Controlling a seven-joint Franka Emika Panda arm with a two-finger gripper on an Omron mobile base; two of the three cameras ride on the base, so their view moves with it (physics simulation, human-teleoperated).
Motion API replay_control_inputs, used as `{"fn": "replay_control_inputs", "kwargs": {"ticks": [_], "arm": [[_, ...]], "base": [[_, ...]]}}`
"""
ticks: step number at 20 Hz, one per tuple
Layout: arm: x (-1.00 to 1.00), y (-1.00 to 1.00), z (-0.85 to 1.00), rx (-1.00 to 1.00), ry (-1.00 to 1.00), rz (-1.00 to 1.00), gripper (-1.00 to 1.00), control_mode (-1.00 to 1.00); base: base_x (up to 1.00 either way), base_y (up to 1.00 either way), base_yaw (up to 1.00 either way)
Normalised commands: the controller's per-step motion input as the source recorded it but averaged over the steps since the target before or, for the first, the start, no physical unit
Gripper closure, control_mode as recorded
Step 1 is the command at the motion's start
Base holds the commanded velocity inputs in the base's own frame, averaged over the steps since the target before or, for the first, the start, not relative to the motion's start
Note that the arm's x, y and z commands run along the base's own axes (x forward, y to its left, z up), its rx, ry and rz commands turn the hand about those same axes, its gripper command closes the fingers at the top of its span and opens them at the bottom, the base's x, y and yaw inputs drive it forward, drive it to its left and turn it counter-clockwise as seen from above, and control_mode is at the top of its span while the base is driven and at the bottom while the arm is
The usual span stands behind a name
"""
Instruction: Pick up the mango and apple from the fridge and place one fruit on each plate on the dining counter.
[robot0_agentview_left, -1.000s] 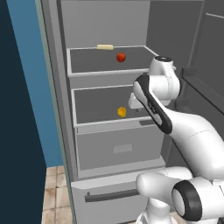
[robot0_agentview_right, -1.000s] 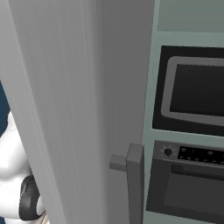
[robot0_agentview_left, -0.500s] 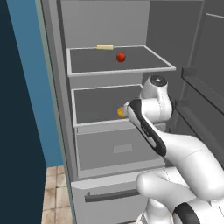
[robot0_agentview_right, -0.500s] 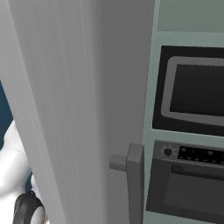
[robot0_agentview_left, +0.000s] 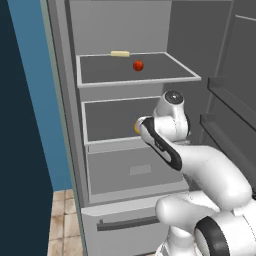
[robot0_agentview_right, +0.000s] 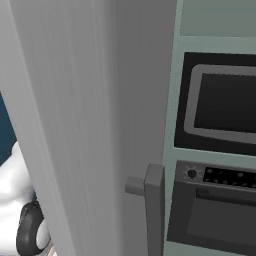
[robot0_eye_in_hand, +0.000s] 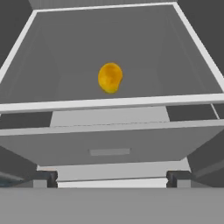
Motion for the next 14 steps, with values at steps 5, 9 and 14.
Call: {"fn": "replay_control_inputs", "kwargs": {"ticks": [5,9,14], "arm": [[0.61,-0.06,-0.17,0.00,0.00,0.00,-1.00,-1.00],[0.47,-0.04,-0.41,0.00,0.00,0.00,-1.00,-1.00],[0.39,0.00,-0.03,0.00,0.01,0.00,-1.00,-1.00]], "base": [[0.00,0.00,0.00],[0.00,0.00,0.00],[0.00,0.00,0.00]]}}
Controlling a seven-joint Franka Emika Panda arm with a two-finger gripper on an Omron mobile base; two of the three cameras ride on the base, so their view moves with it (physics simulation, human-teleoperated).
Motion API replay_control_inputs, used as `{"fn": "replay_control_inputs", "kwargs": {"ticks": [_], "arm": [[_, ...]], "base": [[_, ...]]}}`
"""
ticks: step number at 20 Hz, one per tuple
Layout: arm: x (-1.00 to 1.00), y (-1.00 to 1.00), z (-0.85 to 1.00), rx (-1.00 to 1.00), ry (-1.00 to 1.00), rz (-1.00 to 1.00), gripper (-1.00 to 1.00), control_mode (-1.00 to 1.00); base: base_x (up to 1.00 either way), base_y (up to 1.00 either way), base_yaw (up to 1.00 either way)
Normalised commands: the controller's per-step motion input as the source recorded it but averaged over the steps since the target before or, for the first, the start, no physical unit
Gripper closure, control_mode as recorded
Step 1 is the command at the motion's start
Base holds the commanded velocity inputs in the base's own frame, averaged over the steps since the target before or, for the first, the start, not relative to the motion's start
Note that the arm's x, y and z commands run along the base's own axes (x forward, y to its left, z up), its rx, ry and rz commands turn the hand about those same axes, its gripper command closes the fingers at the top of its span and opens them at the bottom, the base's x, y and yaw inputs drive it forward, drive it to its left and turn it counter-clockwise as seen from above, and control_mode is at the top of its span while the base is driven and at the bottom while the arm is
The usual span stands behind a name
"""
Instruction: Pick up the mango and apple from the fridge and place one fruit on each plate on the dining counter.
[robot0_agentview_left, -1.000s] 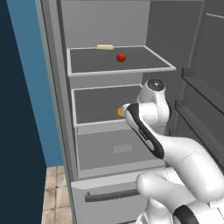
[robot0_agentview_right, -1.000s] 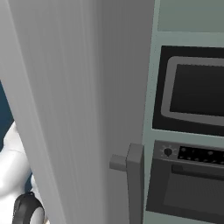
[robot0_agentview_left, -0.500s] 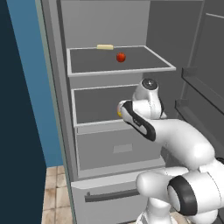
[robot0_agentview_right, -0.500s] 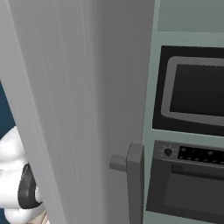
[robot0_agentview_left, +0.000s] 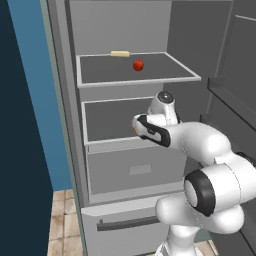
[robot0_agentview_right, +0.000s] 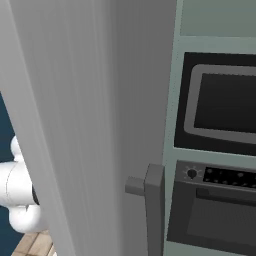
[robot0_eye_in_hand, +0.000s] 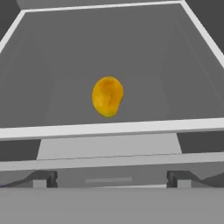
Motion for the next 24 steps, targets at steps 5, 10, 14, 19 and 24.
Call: {"fn": "replay_control_inputs", "kwargs": {"ticks": [5,10,14,19,24], "arm": [[0.42,0.00,-0.08,0.00,0.06,0.00,-1.00,-1.00],[0.47,0.00,-0.36,0.00,0.00,0.00,-1.00,-1.00],[0.48,0.00,-0.22,0.00,0.00,0.00,-1.00,-1.00],[0.26,0.00,-0.12,0.00,0.11,0.00,-1.00,-1.00],[0.00,0.00,-0.05,0.00,0.21,0.00,-1.00,-1.00]], "base": [[0.00,0.00,0.00],[0.00,0.00,0.00],[0.00,0.00,0.00],[0.00,0.00,0.00],[0.00,0.00,0.00]]}}
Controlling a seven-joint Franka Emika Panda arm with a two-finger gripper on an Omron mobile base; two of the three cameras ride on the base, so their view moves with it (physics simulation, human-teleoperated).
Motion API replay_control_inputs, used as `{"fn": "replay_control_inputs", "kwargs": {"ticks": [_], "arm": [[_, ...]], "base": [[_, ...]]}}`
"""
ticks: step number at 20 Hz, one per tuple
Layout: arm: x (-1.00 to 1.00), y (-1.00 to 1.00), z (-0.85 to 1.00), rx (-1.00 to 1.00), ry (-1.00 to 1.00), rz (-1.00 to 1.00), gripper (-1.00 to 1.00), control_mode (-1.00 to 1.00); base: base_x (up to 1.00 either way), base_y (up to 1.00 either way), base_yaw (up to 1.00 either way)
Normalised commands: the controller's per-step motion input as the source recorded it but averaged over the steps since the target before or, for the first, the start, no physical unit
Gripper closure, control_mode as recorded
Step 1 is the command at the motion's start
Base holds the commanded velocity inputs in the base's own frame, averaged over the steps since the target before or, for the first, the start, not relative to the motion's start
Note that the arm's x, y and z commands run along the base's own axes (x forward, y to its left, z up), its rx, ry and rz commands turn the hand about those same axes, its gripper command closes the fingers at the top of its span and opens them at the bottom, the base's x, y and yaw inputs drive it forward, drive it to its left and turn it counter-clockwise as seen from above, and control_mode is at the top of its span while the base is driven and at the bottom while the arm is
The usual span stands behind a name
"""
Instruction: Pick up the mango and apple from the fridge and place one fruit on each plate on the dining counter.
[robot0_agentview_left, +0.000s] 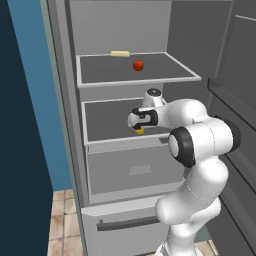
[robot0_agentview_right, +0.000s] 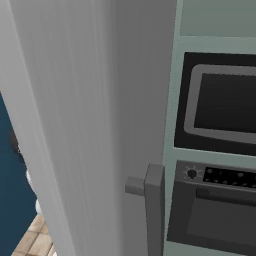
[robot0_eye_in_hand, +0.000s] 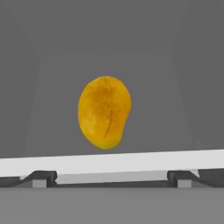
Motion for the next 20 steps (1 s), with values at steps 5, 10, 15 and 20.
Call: {"fn": "replay_control_inputs", "kwargs": {"ticks": [5,10,15,20], "arm": [[0.15,0.00,-0.19,0.00,0.02,0.00,-1.00,-1.00],[0.49,0.01,-0.24,0.00,0.00,0.00,-1.00,-1.00],[0.21,0.05,-0.11,0.00,0.00,0.00,-1.00,-1.00],[0.09,0.05,-0.13,0.00,0.00,0.00,-1.00,-1.00]], "base": [[0.00,0.00,0.00],[0.00,0.00,0.00],[0.00,0.00,0.00],[0.00,0.00,0.00]]}}
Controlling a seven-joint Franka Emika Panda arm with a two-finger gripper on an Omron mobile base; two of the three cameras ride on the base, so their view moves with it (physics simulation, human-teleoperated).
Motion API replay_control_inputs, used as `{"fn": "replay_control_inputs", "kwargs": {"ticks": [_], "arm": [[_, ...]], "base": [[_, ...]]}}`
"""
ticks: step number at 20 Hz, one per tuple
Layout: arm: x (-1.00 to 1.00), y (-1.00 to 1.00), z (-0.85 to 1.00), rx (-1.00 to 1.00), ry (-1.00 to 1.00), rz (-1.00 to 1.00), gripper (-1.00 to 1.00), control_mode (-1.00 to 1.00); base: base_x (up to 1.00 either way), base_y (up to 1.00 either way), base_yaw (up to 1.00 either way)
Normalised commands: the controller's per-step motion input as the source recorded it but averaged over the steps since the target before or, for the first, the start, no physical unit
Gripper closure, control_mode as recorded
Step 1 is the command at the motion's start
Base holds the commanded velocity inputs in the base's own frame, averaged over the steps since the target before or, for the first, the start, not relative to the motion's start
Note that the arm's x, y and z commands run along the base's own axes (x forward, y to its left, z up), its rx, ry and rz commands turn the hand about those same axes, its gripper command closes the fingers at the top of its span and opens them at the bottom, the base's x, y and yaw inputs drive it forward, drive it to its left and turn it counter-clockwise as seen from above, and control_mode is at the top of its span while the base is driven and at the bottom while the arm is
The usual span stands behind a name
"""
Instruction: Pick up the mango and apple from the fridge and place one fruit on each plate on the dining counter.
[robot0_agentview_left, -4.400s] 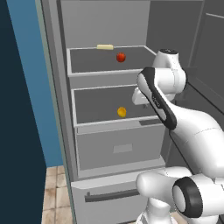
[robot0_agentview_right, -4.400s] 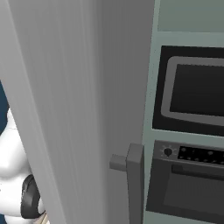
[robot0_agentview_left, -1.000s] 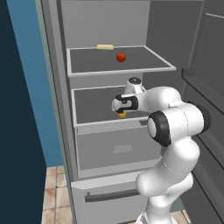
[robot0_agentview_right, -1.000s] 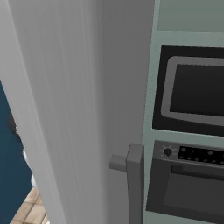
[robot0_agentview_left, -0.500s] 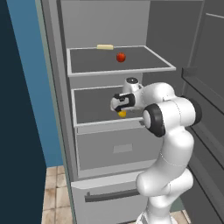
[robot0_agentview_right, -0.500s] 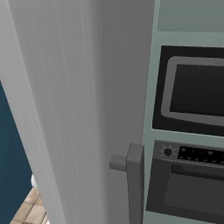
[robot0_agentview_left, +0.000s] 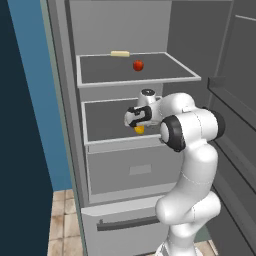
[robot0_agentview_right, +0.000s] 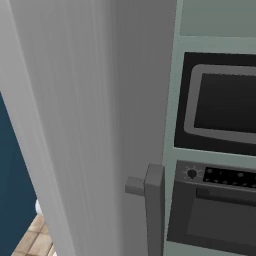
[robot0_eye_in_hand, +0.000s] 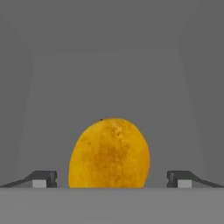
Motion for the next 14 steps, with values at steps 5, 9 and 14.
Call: {"fn": "replay_control_inputs", "kwargs": {"ticks": [5,9,14], "arm": [[0.04,0.00,-0.25,0.00,0.00,0.00,-1.00,-1.00],[0.00,0.00,-0.33,0.00,0.00,0.00,-1.00,-1.00],[0.00,0.00,-0.15,0.00,0.03,0.00,-1.00,-1.00]], "base": [[0.00,0.00,0.00],[0.00,0.00,0.00],[0.00,0.00,0.00]]}}
